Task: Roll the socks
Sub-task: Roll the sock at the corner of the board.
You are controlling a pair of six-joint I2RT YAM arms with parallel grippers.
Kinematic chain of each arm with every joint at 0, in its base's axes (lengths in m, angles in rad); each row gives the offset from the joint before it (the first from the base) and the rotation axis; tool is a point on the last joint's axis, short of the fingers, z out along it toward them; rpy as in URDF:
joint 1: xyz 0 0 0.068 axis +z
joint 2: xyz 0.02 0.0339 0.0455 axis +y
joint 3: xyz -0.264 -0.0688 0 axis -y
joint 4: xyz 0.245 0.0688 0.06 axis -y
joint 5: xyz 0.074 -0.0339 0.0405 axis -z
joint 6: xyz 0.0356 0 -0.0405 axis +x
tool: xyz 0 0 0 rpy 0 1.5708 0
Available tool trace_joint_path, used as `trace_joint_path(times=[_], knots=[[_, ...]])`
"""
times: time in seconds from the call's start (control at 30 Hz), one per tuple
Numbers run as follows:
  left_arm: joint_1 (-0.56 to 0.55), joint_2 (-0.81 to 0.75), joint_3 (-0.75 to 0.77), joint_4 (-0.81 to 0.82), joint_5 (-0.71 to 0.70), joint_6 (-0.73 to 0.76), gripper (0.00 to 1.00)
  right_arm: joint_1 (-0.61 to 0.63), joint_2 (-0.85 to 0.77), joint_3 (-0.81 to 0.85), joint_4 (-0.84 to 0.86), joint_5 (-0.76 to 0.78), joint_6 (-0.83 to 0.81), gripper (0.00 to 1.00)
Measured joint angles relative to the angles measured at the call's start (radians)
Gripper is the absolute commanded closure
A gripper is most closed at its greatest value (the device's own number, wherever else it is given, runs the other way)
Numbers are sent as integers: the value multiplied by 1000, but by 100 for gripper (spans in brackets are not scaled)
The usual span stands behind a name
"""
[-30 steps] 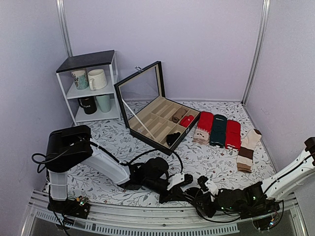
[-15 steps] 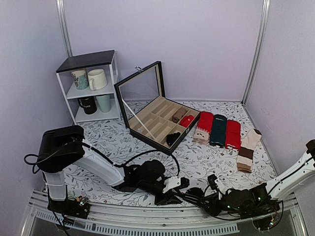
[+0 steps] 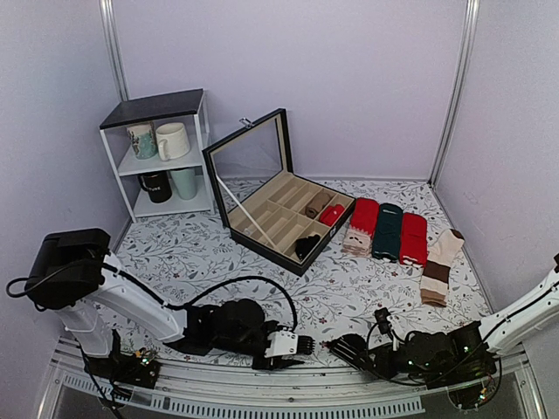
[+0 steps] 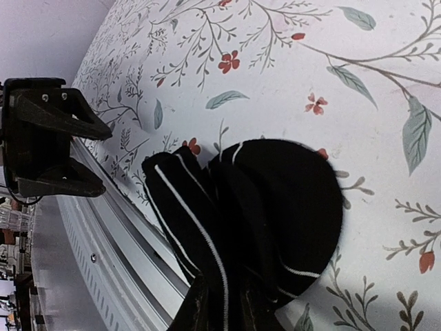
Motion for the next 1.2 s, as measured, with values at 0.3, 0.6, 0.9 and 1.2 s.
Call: trace_joint_path(times=[0.3, 0.6, 0.9, 1.2], knots=[[-8, 101, 143, 60, -33, 201, 47, -14, -58, 2, -85, -27, 48, 86], [-8, 198, 246, 52, 14, 310, 47, -32, -54, 19, -110, -51, 47, 86], [-11, 274, 293, 21, 45, 350, 47, -53, -54, 19, -111, -76, 43, 86], [-11, 310, 337, 18, 39, 359, 50, -63, -54, 19, -111, -99, 33, 86]])
